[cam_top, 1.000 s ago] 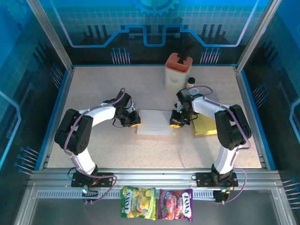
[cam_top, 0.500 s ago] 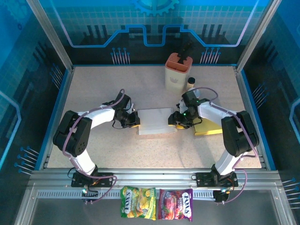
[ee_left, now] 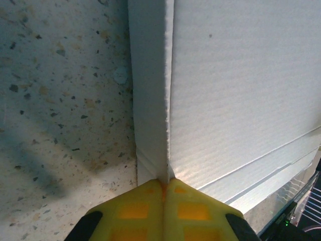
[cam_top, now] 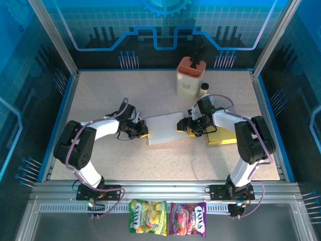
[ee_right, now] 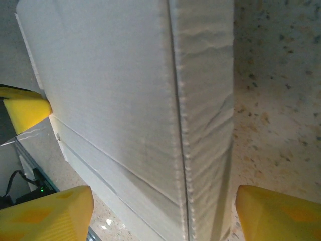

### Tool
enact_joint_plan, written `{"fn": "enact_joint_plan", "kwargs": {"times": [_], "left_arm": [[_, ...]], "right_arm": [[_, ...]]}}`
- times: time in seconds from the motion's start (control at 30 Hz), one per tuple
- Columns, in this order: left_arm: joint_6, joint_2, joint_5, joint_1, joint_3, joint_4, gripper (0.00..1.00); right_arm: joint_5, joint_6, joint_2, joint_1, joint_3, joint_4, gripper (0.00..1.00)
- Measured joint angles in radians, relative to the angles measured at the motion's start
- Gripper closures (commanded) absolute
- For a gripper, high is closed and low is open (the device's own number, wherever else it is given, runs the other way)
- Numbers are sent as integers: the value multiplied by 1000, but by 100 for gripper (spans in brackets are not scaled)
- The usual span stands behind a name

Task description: Fold the paper box

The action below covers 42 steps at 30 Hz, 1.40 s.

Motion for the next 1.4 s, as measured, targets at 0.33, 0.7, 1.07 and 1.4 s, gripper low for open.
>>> {"fn": "enact_joint_plan", "kwargs": {"times": [0.33, 0.7, 1.07, 1.4], "left_arm": [[-15, -2, 14, 14, -12, 15, 98], [-12, -2, 12, 20, -13, 15, 93], [160, -211, -78, -34, -38, 27, 59], [726, -394, -293, -410, 2, -37, 43]], "right_arm": [[-90, 8, 24, 0, -3, 75, 35], [-148, 61, 19, -4, -9, 169, 56], [-163, 251, -69, -7, -27, 224, 67], [-171, 580, -146, -25, -27, 166, 70]]}}
